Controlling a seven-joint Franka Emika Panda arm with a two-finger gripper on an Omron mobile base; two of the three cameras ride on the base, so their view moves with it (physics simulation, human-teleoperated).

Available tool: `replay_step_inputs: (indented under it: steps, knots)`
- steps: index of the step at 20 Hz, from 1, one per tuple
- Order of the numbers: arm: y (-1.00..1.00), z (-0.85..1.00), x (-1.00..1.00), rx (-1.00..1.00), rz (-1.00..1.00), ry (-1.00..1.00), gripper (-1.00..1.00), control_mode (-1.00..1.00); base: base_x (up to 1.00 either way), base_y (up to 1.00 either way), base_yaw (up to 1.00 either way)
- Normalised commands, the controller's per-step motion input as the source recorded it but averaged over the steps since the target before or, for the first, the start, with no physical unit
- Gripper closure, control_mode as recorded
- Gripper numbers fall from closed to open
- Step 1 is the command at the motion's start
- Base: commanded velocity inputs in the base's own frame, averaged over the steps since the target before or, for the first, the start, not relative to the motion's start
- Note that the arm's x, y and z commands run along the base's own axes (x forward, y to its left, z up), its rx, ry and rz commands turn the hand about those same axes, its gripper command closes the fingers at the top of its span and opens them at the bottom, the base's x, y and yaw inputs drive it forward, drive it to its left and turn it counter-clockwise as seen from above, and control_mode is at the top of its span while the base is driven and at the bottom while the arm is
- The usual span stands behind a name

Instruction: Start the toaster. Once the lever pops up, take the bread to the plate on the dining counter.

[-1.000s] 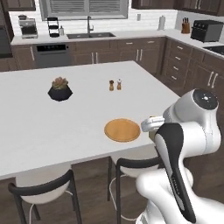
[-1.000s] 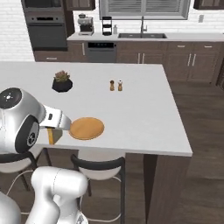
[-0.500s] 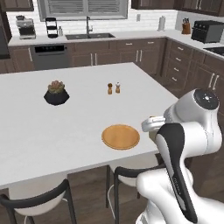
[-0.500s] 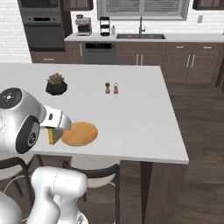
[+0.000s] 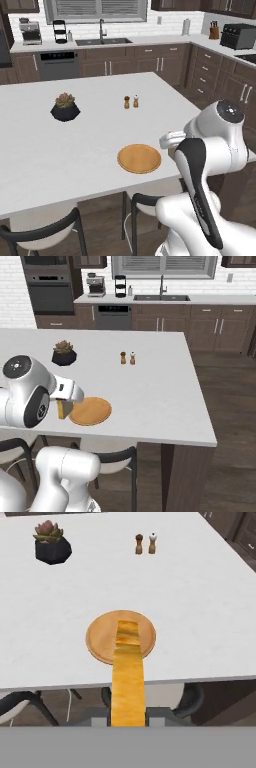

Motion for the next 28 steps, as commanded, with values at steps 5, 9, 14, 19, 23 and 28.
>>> replay_step_inputs:
  steps: [5, 9, 14, 19, 23, 28]
  knots:
    - [0.04, -0.15, 0.87, 0.11, 0.10, 0.13, 1.00, -1.00, 0.00, 0.00, 0.00]
    - [0.04, -0.33, 0.79, 0.21, 0.14, 0.19, 1.00, -1.00, 0.00, 0.00, 0.00]
    - [0.26, -0.37, 0.63, 0.13, 0.07, 0.22, 1.00, -1.00, 0.00, 0.00, 0.00]
    - [0.04, -0.42, 0.47, 0.04, 0.02, 0.10, 1.00, -1.00, 0.00, 0.00, 0.00]
    - [0.00, -0.24, 0.44, 0.00, 0.00, 0.13, 1.00, -1.00, 0.00, 0.00, 0.00]
    - [0.00, -0.47, 0.44, 0.00, 0.00, 0.01, 1.00, -1.00, 0.00, 0.00, 0.00]
